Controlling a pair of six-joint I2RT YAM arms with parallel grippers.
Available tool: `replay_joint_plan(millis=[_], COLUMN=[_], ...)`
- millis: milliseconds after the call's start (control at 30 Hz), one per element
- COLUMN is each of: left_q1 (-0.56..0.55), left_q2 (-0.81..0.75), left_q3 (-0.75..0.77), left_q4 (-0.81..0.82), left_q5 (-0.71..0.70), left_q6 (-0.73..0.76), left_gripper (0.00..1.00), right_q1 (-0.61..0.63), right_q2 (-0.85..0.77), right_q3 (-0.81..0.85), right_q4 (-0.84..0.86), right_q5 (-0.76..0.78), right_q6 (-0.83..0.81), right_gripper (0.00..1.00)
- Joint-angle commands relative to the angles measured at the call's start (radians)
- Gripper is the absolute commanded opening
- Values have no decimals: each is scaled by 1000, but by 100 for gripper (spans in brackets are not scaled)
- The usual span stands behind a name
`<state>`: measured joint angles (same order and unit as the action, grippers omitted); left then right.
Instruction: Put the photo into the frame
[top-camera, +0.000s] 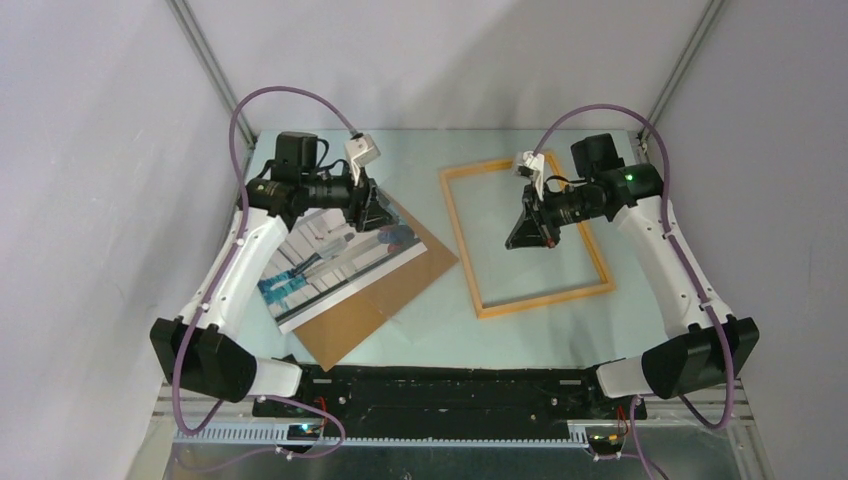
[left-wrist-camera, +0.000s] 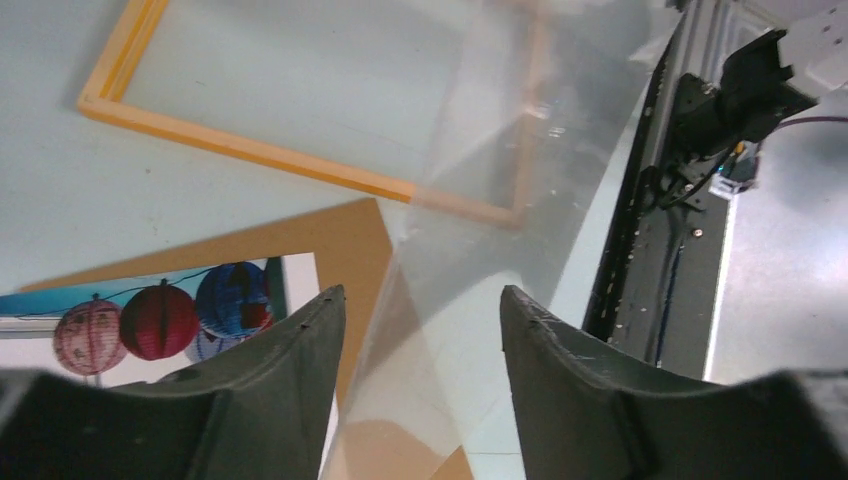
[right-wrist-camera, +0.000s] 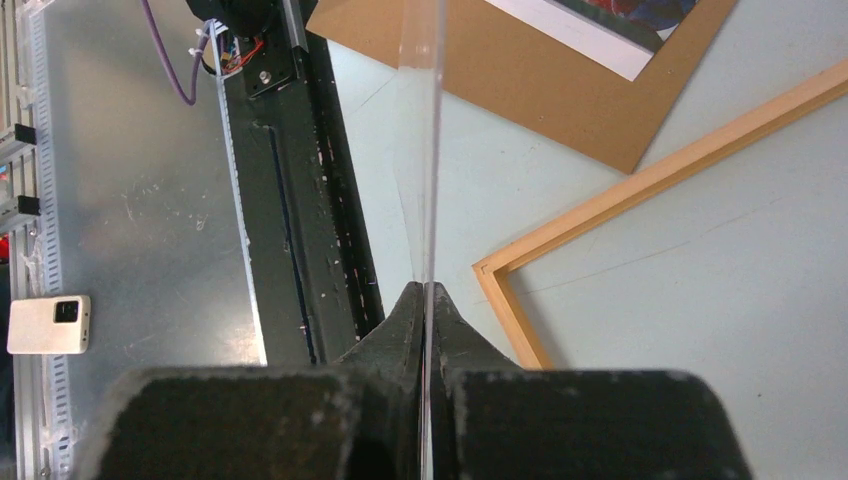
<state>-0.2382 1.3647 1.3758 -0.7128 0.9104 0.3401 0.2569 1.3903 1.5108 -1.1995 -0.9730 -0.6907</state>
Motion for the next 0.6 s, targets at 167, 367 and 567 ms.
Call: replay_joint_plan(millis=[167,367,567], left_q1=[-24,-46,-49], left_q2=[-54,-58,-73], left_q3=[-30,-28,-17], left_q4=[-40,-62,-78], left_q5=[62,57,39], left_q6=[2,8,12], left_gripper=[51,35,33], right_q1=[-36,-38,-39], right_q2=[-19,-8,6], right_q3=[66,77,75], right_q4=[-23,-30,-48], right_q5=[-49,-46,-37], right_q6=[-32,-35,-54], right_gripper=[0,0,0])
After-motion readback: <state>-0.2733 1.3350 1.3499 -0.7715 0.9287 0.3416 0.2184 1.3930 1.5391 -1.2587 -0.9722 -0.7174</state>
